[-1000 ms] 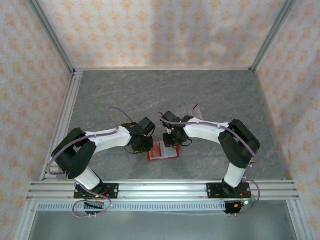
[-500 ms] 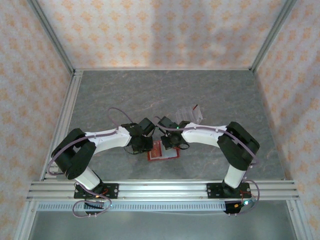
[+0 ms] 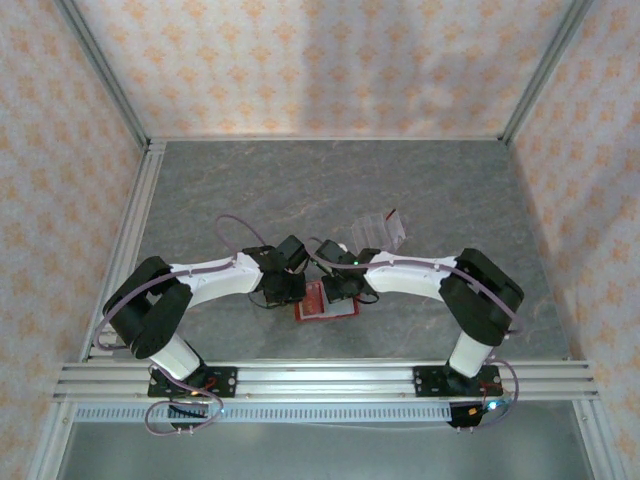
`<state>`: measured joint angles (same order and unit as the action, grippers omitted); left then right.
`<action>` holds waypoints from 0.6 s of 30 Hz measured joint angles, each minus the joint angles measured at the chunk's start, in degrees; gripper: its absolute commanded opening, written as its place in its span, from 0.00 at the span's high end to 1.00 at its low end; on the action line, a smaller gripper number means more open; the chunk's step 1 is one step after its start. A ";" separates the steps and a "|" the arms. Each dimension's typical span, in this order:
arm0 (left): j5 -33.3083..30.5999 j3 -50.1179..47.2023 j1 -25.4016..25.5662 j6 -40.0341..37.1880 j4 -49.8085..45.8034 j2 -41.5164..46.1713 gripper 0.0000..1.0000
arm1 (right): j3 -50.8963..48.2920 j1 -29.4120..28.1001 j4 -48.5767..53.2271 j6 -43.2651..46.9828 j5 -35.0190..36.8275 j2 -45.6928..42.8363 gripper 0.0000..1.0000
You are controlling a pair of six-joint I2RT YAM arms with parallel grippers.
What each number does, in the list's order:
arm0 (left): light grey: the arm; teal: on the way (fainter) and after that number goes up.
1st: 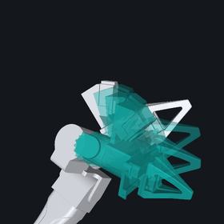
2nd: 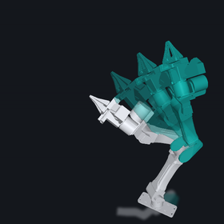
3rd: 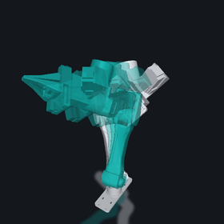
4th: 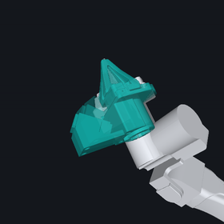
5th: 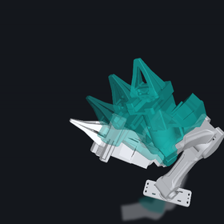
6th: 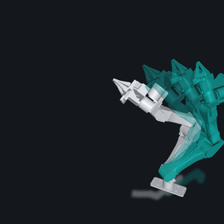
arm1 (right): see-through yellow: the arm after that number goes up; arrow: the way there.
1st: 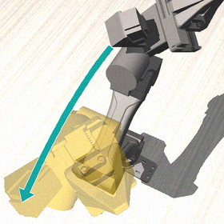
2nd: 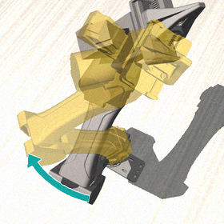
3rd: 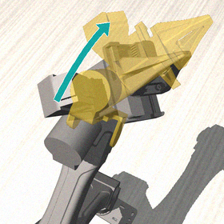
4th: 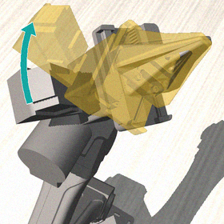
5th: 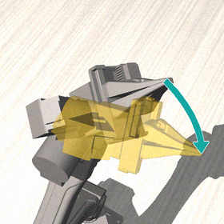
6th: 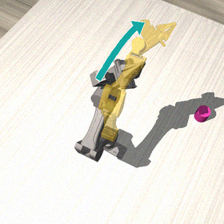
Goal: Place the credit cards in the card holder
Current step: Flip over the card slot in the card holder.
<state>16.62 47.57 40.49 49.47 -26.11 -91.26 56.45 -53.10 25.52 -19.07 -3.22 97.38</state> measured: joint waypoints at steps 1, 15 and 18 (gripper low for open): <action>0.04 0.00 0.00 0.00 0.02 0.00 1.00 | 0.00 0.00 0.22 -0.04 -0.26 -0.31 1.00; 0.35 -1.49 -0.02 0.68 1.77 0.87 1.00 | 1.60 0.22 0.52 -2.08 -7.15 -1.42 1.00; 0.46 -1.99 -0.04 1.14 2.40 1.27 1.00 | 1.90 0.50 0.31 -2.67 -9.14 -1.40 1.00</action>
<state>17.08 45.58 40.45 50.61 -23.70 -90.00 58.35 -52.60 25.82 -21.74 -12.36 95.98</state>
